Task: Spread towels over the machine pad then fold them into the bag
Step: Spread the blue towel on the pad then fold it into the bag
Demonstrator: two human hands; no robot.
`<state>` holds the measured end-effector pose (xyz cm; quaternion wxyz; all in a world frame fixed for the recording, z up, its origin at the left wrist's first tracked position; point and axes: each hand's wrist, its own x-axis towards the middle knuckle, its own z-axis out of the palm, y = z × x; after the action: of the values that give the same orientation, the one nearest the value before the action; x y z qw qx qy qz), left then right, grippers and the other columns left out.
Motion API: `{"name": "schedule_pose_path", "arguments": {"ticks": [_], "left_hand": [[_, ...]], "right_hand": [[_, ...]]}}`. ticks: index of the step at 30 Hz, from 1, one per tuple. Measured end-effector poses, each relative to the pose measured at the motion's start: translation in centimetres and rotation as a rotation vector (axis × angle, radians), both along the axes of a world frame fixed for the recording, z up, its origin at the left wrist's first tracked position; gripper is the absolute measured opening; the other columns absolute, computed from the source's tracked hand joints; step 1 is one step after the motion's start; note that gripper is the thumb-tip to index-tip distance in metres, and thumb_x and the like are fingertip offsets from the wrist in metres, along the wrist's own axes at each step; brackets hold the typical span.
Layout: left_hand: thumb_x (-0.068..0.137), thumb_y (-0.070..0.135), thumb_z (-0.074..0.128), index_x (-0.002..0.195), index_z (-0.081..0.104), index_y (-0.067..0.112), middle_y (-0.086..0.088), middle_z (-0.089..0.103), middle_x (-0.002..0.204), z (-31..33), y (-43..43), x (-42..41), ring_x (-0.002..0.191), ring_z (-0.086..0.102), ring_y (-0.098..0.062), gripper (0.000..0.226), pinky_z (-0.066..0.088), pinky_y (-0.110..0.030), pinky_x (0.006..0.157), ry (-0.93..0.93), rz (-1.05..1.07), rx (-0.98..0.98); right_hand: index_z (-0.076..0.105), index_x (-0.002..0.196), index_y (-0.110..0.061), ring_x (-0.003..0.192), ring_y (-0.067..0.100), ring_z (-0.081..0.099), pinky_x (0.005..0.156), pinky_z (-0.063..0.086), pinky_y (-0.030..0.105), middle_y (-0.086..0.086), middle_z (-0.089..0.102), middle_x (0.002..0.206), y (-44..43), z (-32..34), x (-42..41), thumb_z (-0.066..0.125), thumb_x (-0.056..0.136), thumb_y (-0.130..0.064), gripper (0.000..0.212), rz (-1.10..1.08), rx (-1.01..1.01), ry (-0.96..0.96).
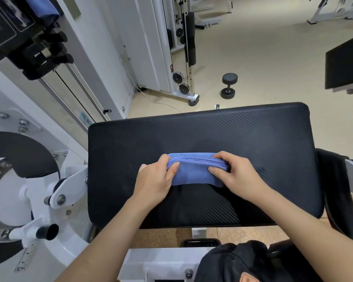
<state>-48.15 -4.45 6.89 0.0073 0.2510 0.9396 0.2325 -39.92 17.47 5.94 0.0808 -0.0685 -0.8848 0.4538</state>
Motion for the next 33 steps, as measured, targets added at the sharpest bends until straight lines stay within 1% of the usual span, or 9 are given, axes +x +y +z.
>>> {"name": "schedule_pose_path", "arguments": {"ticks": [6,10,13,17,19,22,25,30,33], "left_hand": [[0.098,0.054,0.032,0.086,0.043,0.018,0.000,0.059,0.067,0.2,1.7,-1.2,0.066,0.056,-0.026,0.039,0.045,-0.039,0.069,0.013,0.147,-0.108],[0.094,0.055,0.046,0.106,0.048,0.025,0.006,0.063,0.081,1.3,2.2,-1.5,0.075,0.059,-0.020,0.032,0.047,-0.036,0.070,-0.063,0.243,-0.066],[0.088,0.040,0.063,0.119,0.050,0.025,-0.002,0.056,0.090,1.5,2.1,-1.9,0.074,0.055,-0.024,0.037,0.046,-0.039,0.066,0.298,0.168,-0.160],[0.081,0.003,0.060,0.088,0.060,0.015,-0.006,0.056,0.082,0.6,2.7,-0.9,0.071,0.052,-0.025,0.014,0.043,-0.038,0.062,0.866,-0.388,-0.105],[0.086,0.008,0.057,0.093,0.065,0.011,-0.006,0.062,0.093,0.0,2.0,-0.7,0.084,0.058,-0.026,0.011,0.049,-0.038,0.077,0.765,-0.486,-0.134],[0.086,0.035,0.058,0.127,0.058,0.007,-0.009,0.057,0.128,-1.5,0.0,-0.5,0.118,0.054,-0.026,0.049,0.042,-0.043,0.104,0.581,-0.437,-0.247],[0.082,0.038,0.060,0.143,0.040,0.010,-0.011,0.044,0.146,-2.6,-0.5,-0.5,0.137,0.041,-0.026,0.070,0.038,-0.044,0.111,0.530,-0.404,-0.321],[0.068,0.020,0.072,0.125,0.051,0.022,-0.004,0.057,0.127,-1.3,1.8,-1.7,0.119,0.054,-0.024,0.061,0.051,-0.043,0.089,0.302,-0.193,-0.063],[0.070,0.021,0.071,0.107,0.055,0.031,0.012,0.063,0.097,1.2,2.8,-1.4,0.092,0.061,-0.012,0.042,0.052,-0.033,0.076,-0.010,0.066,0.168]], "right_hand": [[0.057,0.085,-0.022,0.062,0.018,0.060,0.062,0.048,0.027,0.005,0.069,0.070,-0.4,0.8,-1.7,0.074,0.078,-0.027,0.019,-0.203,-0.181,-0.067],[0.054,0.097,-0.028,0.070,0.021,0.059,0.063,0.043,0.031,-0.007,0.061,0.073,-0.8,1.2,-2.3,0.067,0.079,-0.043,0.026,-0.265,0.159,-0.095],[0.048,0.110,-0.025,0.072,0.025,0.052,0.061,0.039,0.032,0.001,0.049,0.099,-0.7,0.5,-2.3,0.072,0.080,-0.037,0.040,-0.273,0.458,0.121],[0.062,0.091,-0.014,0.083,0.028,0.058,0.066,0.039,0.036,0.008,0.062,0.096,-1.1,-0.9,-2.5,0.056,0.084,-0.006,0.012,-0.042,0.838,0.628],[0.065,0.087,-0.012,0.091,0.028,0.064,0.074,0.043,0.037,0.004,0.065,0.097,-0.9,-1.5,-2.3,0.048,0.090,-0.006,0.018,0.060,0.884,0.622],[0.066,0.107,-0.009,0.115,0.026,0.059,0.088,0.045,0.040,0.005,0.063,0.119,0.1,-2.1,-1.6,0.056,0.090,-0.034,0.031,0.165,0.844,0.464],[0.058,0.123,-0.013,0.129,0.025,0.049,0.095,0.043,0.042,0.004,0.054,0.134,1.1,-2.2,-1.4,0.061,0.082,-0.043,0.052,0.240,0.861,0.347],[0.053,0.119,-0.024,0.114,0.018,0.058,0.085,0.046,0.037,-0.005,0.061,0.123,0.7,-1.1,-2.4,0.057,0.072,-0.023,0.047,0.148,0.554,0.271],[0.051,0.104,-0.032,0.086,0.014,0.064,0.073,0.052,0.034,-0.010,0.067,0.097,-0.4,1.0,-2.5,0.065,0.068,-0.015,0.042,-0.064,0.002,0.117]]}}
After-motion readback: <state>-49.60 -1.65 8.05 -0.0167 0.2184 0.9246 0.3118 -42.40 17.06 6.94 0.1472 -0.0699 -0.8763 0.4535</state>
